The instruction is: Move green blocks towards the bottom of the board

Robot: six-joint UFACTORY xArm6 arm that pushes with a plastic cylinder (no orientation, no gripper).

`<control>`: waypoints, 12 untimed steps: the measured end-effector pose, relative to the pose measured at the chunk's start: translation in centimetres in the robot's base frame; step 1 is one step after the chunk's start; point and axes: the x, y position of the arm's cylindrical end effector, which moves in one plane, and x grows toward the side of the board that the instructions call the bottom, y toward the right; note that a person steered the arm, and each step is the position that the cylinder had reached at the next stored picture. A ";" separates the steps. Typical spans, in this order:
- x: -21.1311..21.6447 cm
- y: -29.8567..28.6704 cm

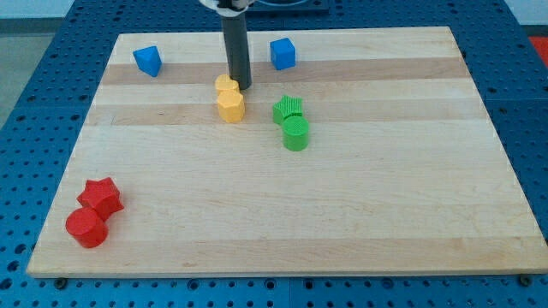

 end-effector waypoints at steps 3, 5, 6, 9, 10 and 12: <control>4.9 -5.7; 8.8 -4.9; 8.6 -4.9; -2.6 4.5; -3.3 6.7; -1.1 3.1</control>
